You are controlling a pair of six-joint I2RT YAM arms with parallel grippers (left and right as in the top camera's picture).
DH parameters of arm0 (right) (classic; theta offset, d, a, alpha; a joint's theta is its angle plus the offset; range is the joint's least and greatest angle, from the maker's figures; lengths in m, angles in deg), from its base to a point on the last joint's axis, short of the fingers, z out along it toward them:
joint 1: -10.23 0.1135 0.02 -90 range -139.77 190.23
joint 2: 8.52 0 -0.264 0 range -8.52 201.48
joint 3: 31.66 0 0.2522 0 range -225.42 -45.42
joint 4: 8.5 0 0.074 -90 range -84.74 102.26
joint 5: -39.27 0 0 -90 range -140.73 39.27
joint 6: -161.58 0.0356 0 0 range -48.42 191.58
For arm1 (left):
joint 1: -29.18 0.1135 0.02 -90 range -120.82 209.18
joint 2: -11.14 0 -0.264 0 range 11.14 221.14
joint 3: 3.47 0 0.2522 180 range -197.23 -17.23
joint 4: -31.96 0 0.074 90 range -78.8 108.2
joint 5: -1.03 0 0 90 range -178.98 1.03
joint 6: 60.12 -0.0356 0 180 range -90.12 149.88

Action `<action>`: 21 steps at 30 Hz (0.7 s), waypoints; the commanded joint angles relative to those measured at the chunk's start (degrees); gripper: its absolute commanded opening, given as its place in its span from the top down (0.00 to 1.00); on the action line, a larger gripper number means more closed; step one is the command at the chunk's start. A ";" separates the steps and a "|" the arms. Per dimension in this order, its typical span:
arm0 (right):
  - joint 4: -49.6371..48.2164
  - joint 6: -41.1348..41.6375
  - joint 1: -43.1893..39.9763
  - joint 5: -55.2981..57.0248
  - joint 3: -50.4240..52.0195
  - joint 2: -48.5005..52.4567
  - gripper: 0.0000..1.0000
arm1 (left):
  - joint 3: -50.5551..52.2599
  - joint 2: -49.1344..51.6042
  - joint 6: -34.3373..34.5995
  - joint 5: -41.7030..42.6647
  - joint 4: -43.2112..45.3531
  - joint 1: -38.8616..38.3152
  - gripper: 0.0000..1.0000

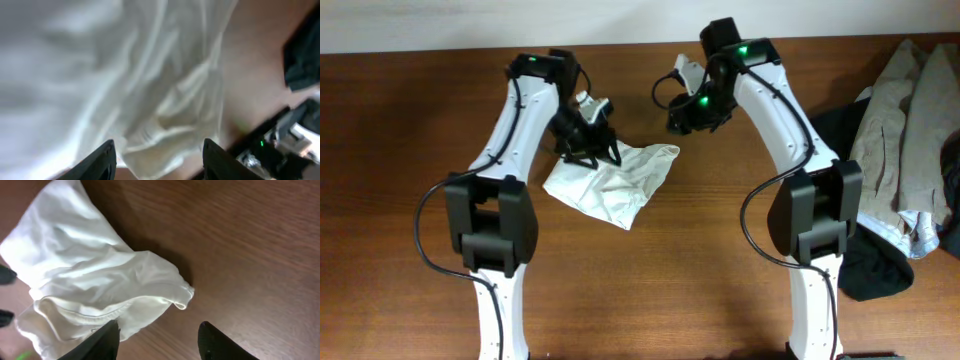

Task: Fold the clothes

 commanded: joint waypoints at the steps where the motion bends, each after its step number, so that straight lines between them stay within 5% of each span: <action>1: 1.14 2.86 0.11 3.63 -0.94 -1.81 0.46 | 0.39 -1.38 2.25 -2.58 0.96 -2.16 0.45; 5: 4.31 2.86 -0.79 4.63 -0.94 -1.81 0.50 | 8.70 -1.38 2.25 -6.69 4.68 -7.41 0.51; 9: 7.52 2.86 -2.75 7.91 -0.94 -1.81 0.51 | 16.50 -1.38 -0.42 -9.05 -2.36 -9.44 0.98; 12: 8.48 2.86 -4.57 7.89 -0.94 -1.81 0.52 | 17.51 -1.73 -0.35 -14.25 -4.96 -9.20 1.00; 15: 9.81 2.84 -6.21 7.93 -0.94 -1.81 0.51 | 12.79 -4.22 -0.33 -15.72 -5.55 -7.74 0.85; 16: 10.12 2.86 -6.82 7.87 -0.94 -1.81 0.51 | 9.86 -6.21 -0.33 -15.76 -4.42 -6.58 0.72; 17: 10.51 2.84 -7.34 7.91 -0.94 -1.81 0.50 | 7.82 -7.85 -0.28 -16.15 -2.71 -5.25 0.26; 18: 11.17 2.84 -8.02 7.91 -0.94 -1.81 0.50 | 7.04 -9.84 2.82 -16.11 0.66 -2.40 0.01; 21: 11.56 2.84 -8.90 7.89 -0.94 -1.81 0.50 | 8.96 -9.64 8.83 -15.65 4.31 2.95 0.01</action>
